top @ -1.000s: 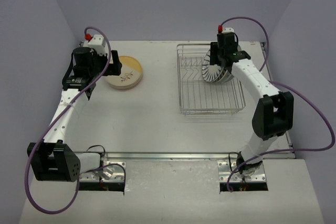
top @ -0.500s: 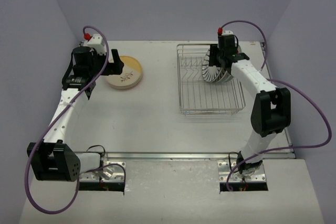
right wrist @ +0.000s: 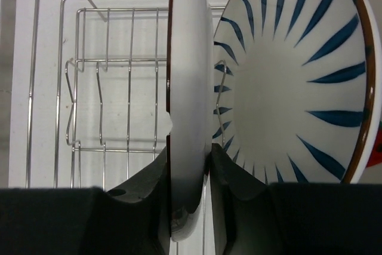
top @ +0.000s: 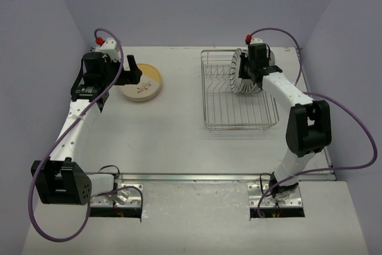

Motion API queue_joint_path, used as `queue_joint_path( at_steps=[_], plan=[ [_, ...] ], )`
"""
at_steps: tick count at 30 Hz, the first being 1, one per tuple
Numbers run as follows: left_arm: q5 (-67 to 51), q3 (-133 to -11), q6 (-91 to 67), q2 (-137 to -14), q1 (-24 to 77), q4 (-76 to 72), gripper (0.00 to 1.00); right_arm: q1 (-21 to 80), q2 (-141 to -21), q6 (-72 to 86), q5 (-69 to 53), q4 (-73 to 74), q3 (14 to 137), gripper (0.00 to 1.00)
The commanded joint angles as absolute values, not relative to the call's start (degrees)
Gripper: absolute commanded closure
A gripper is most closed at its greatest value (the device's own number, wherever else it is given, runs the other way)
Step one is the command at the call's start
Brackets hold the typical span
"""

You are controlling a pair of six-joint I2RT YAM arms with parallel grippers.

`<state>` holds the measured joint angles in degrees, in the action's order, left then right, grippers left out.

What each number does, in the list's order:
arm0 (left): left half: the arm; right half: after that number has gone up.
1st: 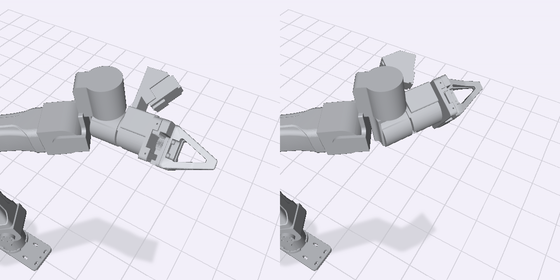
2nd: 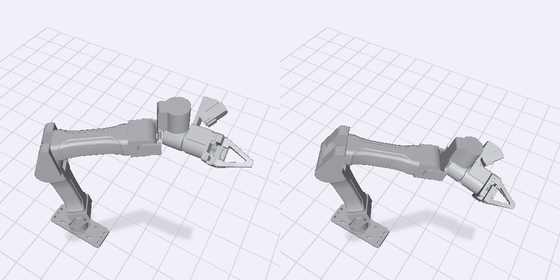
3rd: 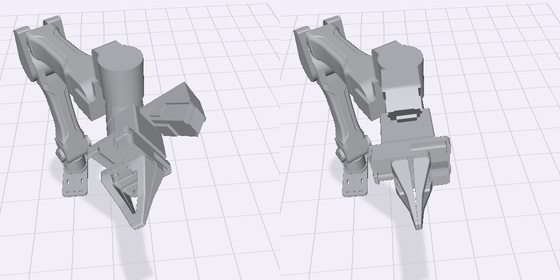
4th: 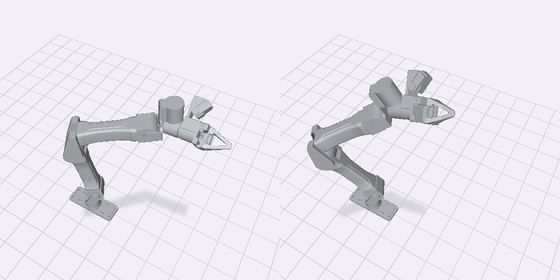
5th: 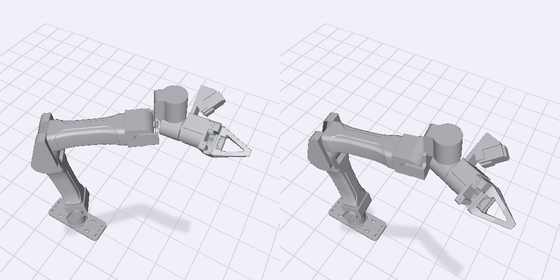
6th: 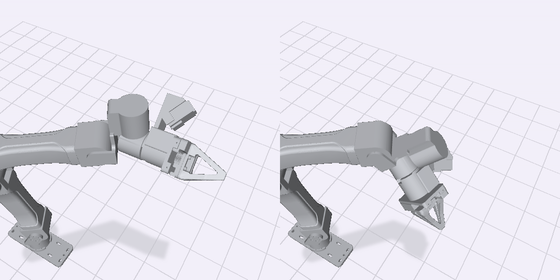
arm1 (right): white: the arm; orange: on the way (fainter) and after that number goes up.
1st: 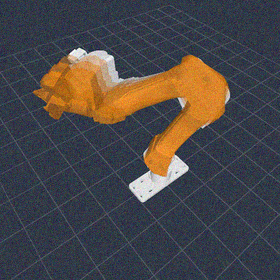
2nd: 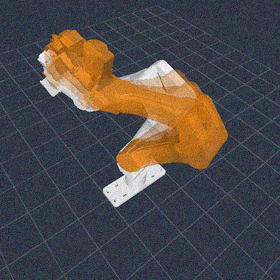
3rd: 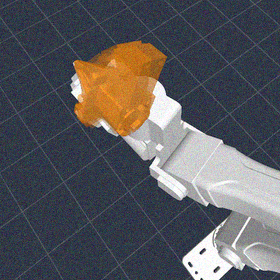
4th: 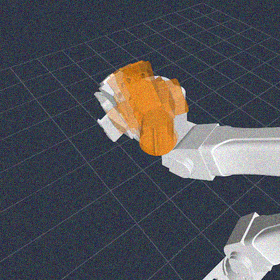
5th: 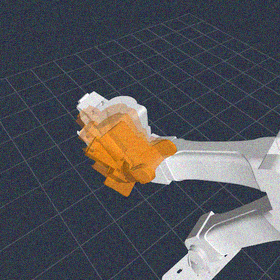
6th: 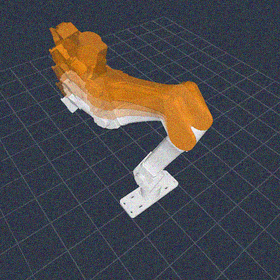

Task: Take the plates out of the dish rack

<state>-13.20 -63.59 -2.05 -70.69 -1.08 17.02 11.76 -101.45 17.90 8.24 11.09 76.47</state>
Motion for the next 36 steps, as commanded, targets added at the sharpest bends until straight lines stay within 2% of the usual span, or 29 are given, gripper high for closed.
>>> queue_joint_path(
  at_steps=[1, 5, 8, 19, 21, 22, 24, 27, 31, 36],
  plan=[
    [-14.4, -66.3, -3.0, -71.1, -0.6, 15.9, 0.06, 12.1, -98.3, 17.4, 7.7, 7.8, 76.8, 0.81],
    [-14.9, -66.5, -3.5, -71.1, -0.6, 15.8, 0.06, 12.1, -94.6, 17.1, 8.5, 8.0, 76.4, 0.94],
    [-15.0, -66.6, -3.6, -71.2, -0.6, 15.7, 0.06, 12.1, -92.3, 17.2, 8.8, 8.4, 76.8, 1.0],
    [-14.0, -70.3, -2.6, -71.3, -0.6, 16.9, 0.0, 12.2, -84.8, 19.3, 12.1, 11.1, 84.2, 1.0],
    [-19.4, -71.7, -2.6, -71.3, -0.6, 17.5, 0.0, 12.2, -83.6, 19.3, 9.8, 11.6, 85.7, 1.0],
    [-19.4, -71.7, -2.6, -71.3, -0.6, 17.5, 0.0, 12.2, -83.1, 19.5, 7.9, 11.9, 85.7, 1.0],
    [-37.1, -72.1, -2.1, -71.1, -1.2, 17.5, 0.0, 12.2, -81.0, 20.7, 1.8, 12.5, 85.8, 1.0],
    [-51.7, -70.4, -6.6, -70.8, -1.2, 14.4, 0.01, 12.2, -79.8, 23.1, -11.9, 13.3, 84.5, 1.0],
    [-59.3, -66.7, -13.6, -71.2, -0.9, 8.3, 0.04, 12.2, -78.7, 30.8, -34.5, 9.5, 79.6, 1.0],
    [-61.0, -65.7, -11.8, -72.3, -0.6, 11.1, 0.06, 13.3, -78.7, 39.1, -44.8, 2.4, 74.0, 1.0]
  ],
)
